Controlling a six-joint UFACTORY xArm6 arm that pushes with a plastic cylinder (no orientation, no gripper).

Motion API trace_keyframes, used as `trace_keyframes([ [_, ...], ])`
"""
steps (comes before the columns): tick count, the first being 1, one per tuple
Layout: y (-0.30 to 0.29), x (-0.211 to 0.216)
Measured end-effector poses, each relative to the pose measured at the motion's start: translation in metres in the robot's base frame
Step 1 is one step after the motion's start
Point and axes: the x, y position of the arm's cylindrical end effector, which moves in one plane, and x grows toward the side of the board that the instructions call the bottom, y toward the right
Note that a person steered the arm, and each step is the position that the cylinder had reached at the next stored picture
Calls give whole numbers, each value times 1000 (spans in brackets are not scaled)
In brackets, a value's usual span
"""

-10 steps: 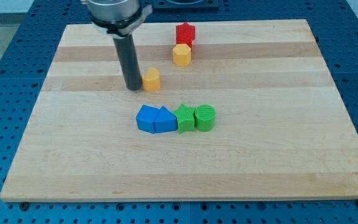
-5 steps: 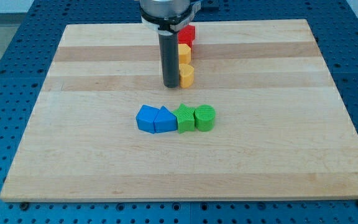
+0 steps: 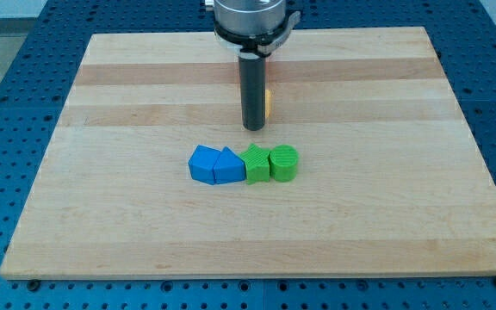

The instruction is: Push the yellow heart below the yellow hexagon

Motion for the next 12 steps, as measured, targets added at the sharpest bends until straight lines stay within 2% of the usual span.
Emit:
trace_keyframes([
  [2,18,-6],
  [4,19,-23],
  [8,22,-30],
  [10,58,-41],
  [12,57,-51],
])
